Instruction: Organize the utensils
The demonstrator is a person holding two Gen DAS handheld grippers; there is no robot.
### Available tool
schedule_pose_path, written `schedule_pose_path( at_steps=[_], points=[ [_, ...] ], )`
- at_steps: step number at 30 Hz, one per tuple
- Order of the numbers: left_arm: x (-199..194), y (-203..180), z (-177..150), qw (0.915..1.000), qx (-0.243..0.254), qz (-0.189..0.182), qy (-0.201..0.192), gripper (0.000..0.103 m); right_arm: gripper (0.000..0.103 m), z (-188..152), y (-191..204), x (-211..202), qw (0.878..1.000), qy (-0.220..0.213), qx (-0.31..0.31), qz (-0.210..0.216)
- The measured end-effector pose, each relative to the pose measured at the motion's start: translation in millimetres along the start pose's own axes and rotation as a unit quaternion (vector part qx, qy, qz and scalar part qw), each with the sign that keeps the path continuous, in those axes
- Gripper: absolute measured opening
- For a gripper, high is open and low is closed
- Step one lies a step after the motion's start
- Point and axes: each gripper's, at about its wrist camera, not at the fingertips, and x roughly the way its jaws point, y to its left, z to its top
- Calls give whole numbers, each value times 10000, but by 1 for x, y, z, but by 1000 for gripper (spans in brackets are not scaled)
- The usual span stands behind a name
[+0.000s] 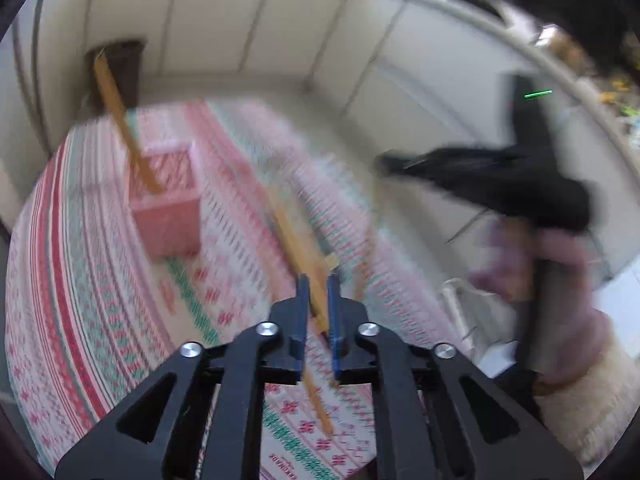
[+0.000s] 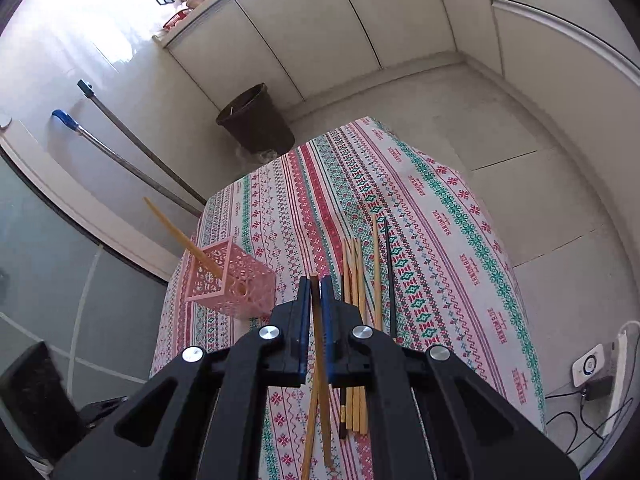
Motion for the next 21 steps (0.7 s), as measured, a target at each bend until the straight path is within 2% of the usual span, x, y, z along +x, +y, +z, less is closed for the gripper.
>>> schedule_pose_path(
  at_steps=[2,4,7,14,16,18,21],
  points=[
    [41,7,1,9972,-192,368,629,17,6,-5,-4,-10,9999,-43,45,82],
    [74,9,8,9934,-230,713,868,17,6,-6,-7,-16,9999,-49,65,113],
    [106,8,26,9907,-262,1034,843,17,5,-6,-10,-25,9999,-110,-7,110],
    [166,6,46,9764,-286,1709,1288,17,5,-1,-28,-35,9996,-97,55,247],
    [174,7,50,9747,-222,1838,1251,17,5,0,-30,-36,9995,-59,66,300],
    [174,6,49,9738,-179,1884,1264,6,5,0,-32,-34,9999,33,24,166],
    [170,7,42,9759,-90,1859,1141,5,10,-2,-50,-12,9987,340,330,-182]
  ],
)
